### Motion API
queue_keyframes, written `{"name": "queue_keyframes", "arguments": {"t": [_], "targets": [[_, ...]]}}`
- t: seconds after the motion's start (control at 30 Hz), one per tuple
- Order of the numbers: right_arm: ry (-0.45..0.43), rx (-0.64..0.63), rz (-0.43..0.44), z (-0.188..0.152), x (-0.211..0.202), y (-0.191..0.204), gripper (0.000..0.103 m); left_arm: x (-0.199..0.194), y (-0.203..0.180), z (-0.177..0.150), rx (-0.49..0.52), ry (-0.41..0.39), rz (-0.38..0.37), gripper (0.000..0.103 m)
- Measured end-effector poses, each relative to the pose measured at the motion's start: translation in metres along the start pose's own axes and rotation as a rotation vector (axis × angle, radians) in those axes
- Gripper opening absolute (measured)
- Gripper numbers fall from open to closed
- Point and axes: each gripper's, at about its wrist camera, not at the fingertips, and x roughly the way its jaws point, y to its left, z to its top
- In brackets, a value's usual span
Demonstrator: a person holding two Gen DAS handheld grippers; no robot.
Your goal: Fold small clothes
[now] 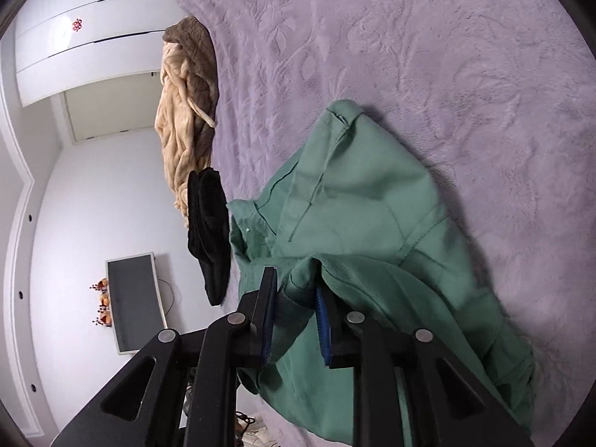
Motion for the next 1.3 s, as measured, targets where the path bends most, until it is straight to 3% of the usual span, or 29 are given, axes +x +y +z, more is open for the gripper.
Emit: {"name": "queue_keyframes", "arguments": {"t": [0.03, 0.07, 0.1, 0.13, 0.2, 0.33, 0.4, 0.6, 0.77, 0.83, 0.87, 0.9, 1.0, 1.07, 1.17, 1.3], "targets": [[-0.005, -0.014, -0.027, -0.003, -0.002, 0.004, 0.034, -0.010, -0.002, -0.001, 0.032, -0.020, 0.036, 0.028], [-0.009, -0.037, -0.049, -0.005, -0.005, 0.009, 0.042, -0.020, -0.003, -0.002, 0.059, -0.046, 0.067, 0.040], [-0.014, -0.084, -0.084, -0.007, -0.009, 0.019, 0.062, -0.032, -0.004, -0.003, 0.075, -0.085, 0.102, 0.079], [-0.017, -0.147, -0.119, -0.013, -0.014, 0.030, 0.073, -0.044, -0.004, -0.005, 0.087, -0.135, 0.131, 0.100], [-0.026, -0.293, -0.220, -0.021, -0.019, 0.056, 0.074, -0.063, -0.010, -0.008, 0.159, -0.214, 0.179, 0.100], [-0.021, -0.610, -0.514, -0.041, -0.005, 0.093, 0.074, -0.061, -0.030, -0.019, 0.335, -0.241, 0.290, 0.100], [-0.002, -0.670, -0.585, -0.044, 0.007, 0.094, 0.074, -0.049, -0.043, -0.034, 0.461, -0.233, 0.333, 0.100], [0.025, -0.578, -0.574, -0.027, 0.028, 0.070, 0.074, -0.011, -0.062, -0.077, 0.699, -0.178, 0.419, 0.100], [0.042, -0.568, -0.584, -0.023, 0.043, 0.064, 0.074, 0.030, -0.083, -0.082, 0.802, -0.215, 0.499, 0.100], [0.041, -0.573, -0.608, -0.023, 0.050, 0.066, 0.067, 0.038, -0.094, -0.076, 0.790, -0.257, 0.523, 0.100], [0.037, -0.591, -0.613, -0.023, 0.052, 0.071, 0.053, 0.039, -0.096, -0.068, 0.754, -0.275, 0.521, 0.100], [0.031, -0.623, -0.616, -0.025, 0.051, 0.078, 0.009, 0.038, -0.096, -0.056, 0.687, -0.291, 0.517, 0.100], [-0.035, -0.721, -0.600, -0.026, 0.040, 0.103, 0.006, 0.029, -0.077, -0.012, 0.433, -0.322, 0.490, 0.100], [-0.052, -0.719, -0.614, -0.015, 0.038, 0.105, 0.006, 0.022, -0.057, 0.017, 0.292, -0.318, 0.466, 0.100], [-0.050, -0.618, -0.631, 0.008, 0.038, 0.084, 0.006, 0.012, -0.041, 0.036, 0.224, -0.335, 0.486, 0.100], [-0.022, -0.524, -0.598, 0.016, 0.041, 0.057, 0.014, -0.002, -0.035, 0.037, 0.255, -0.301, 0.408, 0.100]]}}
